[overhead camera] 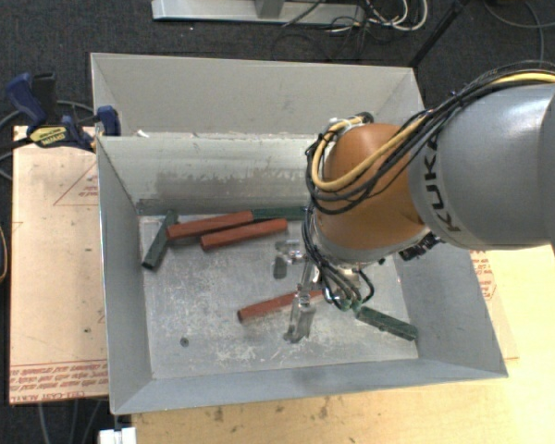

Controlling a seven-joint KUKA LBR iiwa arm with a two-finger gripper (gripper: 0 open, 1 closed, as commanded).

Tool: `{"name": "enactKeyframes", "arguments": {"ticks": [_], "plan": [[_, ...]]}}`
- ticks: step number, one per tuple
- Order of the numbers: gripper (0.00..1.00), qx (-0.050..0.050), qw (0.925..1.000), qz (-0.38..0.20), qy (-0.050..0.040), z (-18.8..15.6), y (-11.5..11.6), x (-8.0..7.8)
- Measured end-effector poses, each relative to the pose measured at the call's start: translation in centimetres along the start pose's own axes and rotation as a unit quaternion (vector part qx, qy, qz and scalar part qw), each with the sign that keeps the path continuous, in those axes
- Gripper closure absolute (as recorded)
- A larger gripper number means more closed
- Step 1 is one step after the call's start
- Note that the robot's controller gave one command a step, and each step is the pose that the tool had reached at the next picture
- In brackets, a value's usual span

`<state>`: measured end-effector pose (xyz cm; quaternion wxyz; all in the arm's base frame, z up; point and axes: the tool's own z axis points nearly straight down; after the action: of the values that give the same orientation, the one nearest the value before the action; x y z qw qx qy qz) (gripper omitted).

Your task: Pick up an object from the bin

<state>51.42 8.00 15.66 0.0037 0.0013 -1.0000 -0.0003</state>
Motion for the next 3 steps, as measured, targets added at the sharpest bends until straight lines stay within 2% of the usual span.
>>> {"name": "enactKeyframes", "arguments": {"ticks": [1,2,3], "plan": [[0.0,0.0,0.9991,-0.042,-0.0025,9.0,-1.6,-5.3],[1.0,0.0,0.9991,-0.042,-0.005,8.5,-1.5,-5.4],[1.0,0.001,0.9974,-0.072,-0.0038,8.6,-7.8,-2.1]]}}
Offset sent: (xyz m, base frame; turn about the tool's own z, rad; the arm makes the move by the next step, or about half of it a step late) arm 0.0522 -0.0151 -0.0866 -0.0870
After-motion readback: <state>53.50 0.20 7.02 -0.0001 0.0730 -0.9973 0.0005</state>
